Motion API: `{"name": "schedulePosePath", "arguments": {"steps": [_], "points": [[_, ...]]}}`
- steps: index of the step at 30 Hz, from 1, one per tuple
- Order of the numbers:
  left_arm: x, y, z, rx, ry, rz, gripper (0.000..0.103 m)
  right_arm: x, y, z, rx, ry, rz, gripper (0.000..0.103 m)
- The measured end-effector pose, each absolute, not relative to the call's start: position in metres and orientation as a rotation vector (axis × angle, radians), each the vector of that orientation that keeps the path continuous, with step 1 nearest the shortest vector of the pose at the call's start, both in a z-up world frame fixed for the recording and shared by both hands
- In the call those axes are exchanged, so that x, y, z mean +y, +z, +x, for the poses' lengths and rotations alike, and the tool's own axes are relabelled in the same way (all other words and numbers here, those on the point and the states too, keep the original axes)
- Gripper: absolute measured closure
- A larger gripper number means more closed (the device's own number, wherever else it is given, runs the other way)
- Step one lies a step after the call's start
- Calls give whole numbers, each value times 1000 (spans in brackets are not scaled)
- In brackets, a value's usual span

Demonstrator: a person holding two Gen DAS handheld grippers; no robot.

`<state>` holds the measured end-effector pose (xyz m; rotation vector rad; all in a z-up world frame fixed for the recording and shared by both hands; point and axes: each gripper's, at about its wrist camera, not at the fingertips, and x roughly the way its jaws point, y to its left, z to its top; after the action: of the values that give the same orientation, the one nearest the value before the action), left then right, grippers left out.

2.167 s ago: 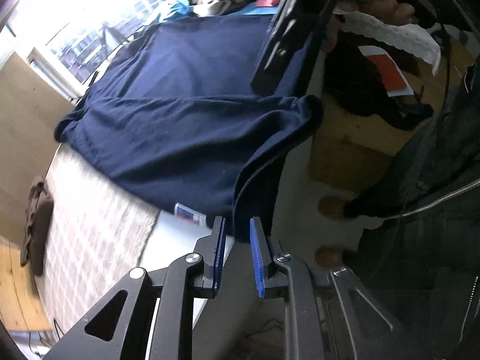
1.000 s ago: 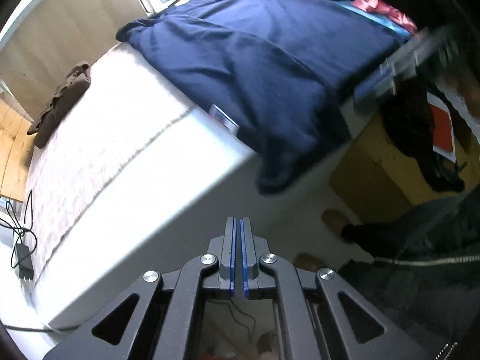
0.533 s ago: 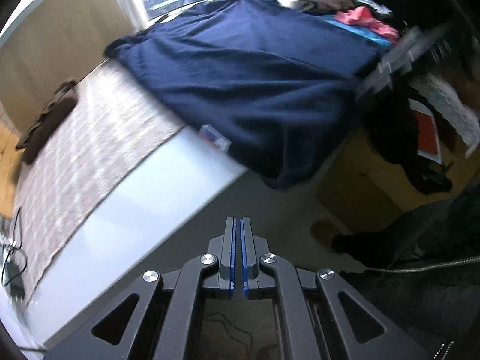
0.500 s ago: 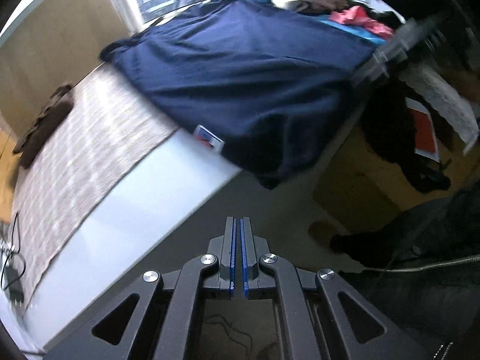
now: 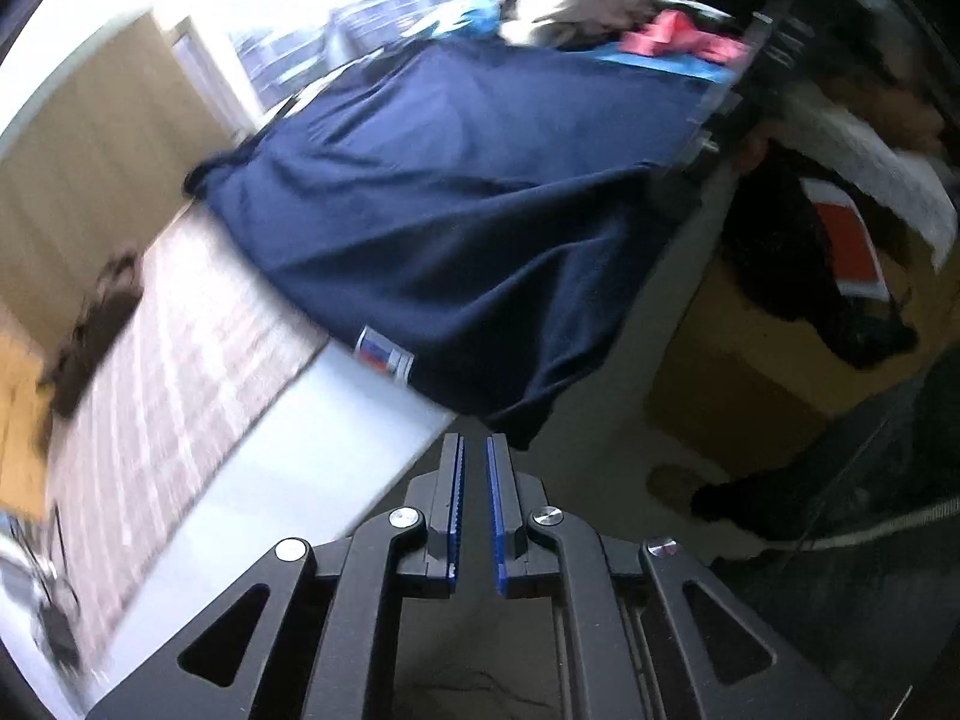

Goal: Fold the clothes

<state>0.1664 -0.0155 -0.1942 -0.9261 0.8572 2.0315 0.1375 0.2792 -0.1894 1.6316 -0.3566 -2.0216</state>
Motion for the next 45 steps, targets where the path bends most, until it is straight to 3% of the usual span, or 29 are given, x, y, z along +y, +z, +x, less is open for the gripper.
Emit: {"name": "schedulePosePath", "arguments": {"steps": [6, 19, 23, 29, 35, 37, 45], "points": [[4, -206, 173, 1091, 1901, -770, 93, 274, -185, 134, -329, -1999, 1628, 99], [5, -204, 163, 1046, 1773, -870, 101, 268, -180, 131, -326, -2022, 1612, 99], [-7, -177, 163, 918, 1835, -979, 101, 271, -167, 131, -361, -2037, 1567, 99], [-21, -158, 154, 486, 2035, -1306, 101, 266, -172, 135, -301, -2060, 1586, 99], [-6, -221, 189, 821, 1895, -1369, 103, 259, -210, 139, -193, -1978, 1760, 94], [-8, -210, 183, 802, 1924, -1338, 101, 263, -205, 146, -196, -1976, 1764, 88], [-6, -170, 155, 736, 2044, -1186, 99, 307, -144, 121, -374, -2172, 1573, 88]]}}
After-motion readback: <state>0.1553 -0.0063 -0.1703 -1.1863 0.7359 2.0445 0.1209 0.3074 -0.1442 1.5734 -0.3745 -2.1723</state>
